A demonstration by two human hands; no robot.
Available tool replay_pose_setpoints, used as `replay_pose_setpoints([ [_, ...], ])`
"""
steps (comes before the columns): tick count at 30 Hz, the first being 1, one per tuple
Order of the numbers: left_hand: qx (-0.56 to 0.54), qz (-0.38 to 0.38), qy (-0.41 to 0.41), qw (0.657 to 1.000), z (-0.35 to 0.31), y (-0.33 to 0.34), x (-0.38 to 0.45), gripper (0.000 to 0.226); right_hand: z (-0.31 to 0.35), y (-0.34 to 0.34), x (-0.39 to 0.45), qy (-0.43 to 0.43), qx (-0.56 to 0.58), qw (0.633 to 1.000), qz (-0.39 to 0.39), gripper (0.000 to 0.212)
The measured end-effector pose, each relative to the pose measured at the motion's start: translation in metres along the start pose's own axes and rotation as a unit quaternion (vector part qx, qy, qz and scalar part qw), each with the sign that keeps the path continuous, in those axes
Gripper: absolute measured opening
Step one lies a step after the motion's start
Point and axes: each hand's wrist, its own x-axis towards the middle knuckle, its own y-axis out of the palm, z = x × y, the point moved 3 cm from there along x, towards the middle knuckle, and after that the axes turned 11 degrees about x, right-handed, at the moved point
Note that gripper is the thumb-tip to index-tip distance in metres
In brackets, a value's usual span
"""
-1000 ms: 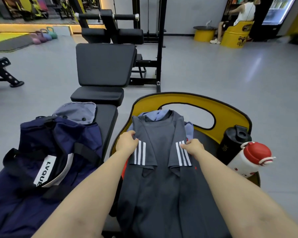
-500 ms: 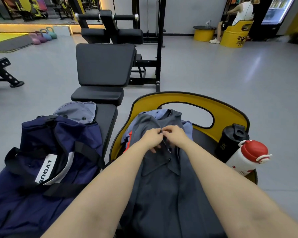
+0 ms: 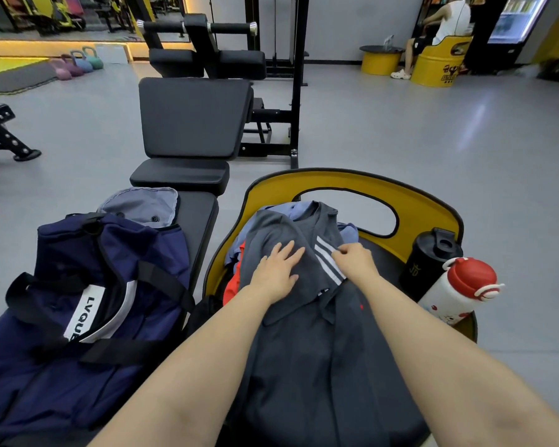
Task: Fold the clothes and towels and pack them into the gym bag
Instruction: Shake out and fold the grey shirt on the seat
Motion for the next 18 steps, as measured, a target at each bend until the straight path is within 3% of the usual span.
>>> replay_pose_setpoints([
  [5,0.086,0.11,0.014,0.99,-0.011,0.006,0.005,0.057,0.007,-0.021,-0.003,-0.031,0.04,0.995,-0.086,0.04],
  [8,0.008,0.066,0.008,0.998,-0.01,0.002,0.005,0.052,0.017,-0.017,-0.004,-0.07,0.053,0.994,-0.07,0.033],
  [10,-0.141,-0.009,-0.024,0.99,-0.006,-0.006,0.004,0.044,0.023,-0.006,-0.006,-0.088,0.045,0.995,-0.029,0.029],
  [12,-0.313,-0.059,-0.076,0.945,-0.004,-0.015,0.001,0.035,0.03,0.005,-0.008,-0.113,0.046,0.992,0.002,0.036],
  [14,-0.44,-0.044,-0.115,0.89,-0.006,-0.023,-0.002,0.035,0.037,0.017,-0.012,-0.129,0.035,0.991,0.028,0.037],
  [18,-0.577,-0.002,-0.194,0.794,0.002,-0.023,-0.005,0.037,0.038,0.038,-0.011,-0.066,0.111,0.986,0.103,0.034],
])
